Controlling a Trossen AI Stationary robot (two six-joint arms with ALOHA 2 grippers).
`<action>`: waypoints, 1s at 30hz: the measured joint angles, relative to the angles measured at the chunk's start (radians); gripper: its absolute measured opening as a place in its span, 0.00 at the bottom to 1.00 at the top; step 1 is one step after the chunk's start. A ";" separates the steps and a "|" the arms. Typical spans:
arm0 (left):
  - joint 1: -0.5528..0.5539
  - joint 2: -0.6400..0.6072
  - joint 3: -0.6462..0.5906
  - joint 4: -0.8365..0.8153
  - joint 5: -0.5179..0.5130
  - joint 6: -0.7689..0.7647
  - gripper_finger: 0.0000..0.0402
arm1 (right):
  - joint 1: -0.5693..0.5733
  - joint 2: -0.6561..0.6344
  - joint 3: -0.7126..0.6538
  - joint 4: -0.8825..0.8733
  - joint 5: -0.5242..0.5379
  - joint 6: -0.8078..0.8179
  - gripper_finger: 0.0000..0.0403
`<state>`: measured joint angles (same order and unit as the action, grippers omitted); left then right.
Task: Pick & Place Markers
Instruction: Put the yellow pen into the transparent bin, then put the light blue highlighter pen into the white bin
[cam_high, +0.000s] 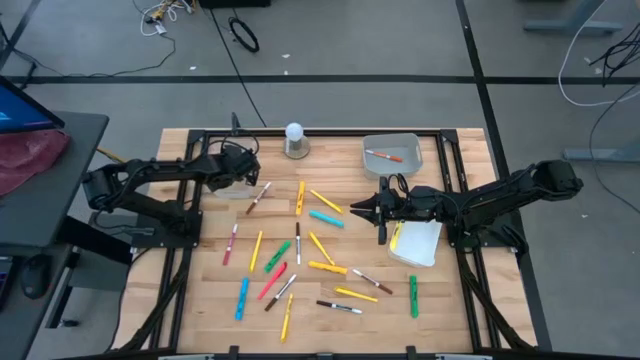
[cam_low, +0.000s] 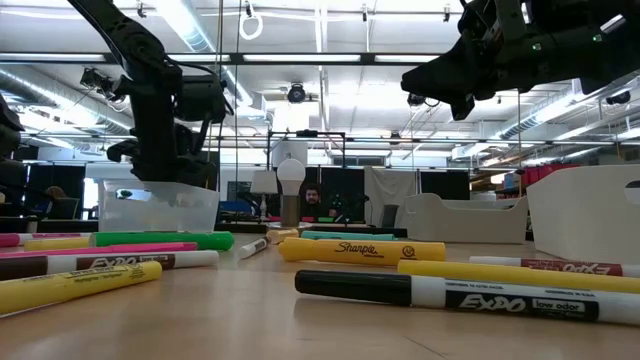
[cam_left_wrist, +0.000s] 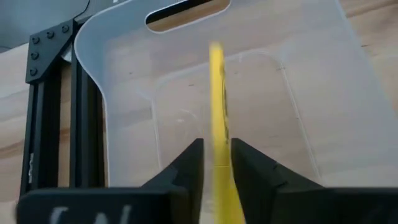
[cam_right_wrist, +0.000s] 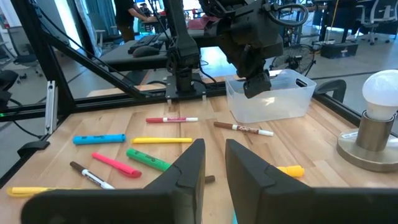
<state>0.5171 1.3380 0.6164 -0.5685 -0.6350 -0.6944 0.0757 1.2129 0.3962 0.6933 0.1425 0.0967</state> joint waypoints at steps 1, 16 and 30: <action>0.000 0.000 0.000 -0.002 0.000 0.003 0.28 | 0.000 0.000 0.000 0.000 0.000 0.000 0.16; -0.127 -0.269 -0.005 -0.024 0.007 0.033 0.49 | 0.000 0.000 0.000 -0.001 0.009 -0.003 0.16; -0.539 -0.392 -0.002 0.303 -0.037 0.293 0.45 | 0.000 0.005 0.000 -0.008 0.065 -0.011 0.16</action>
<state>-0.0217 0.9464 0.6140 -0.2654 -0.6716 -0.4012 0.0753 1.2181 0.3962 0.6850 0.2078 0.0860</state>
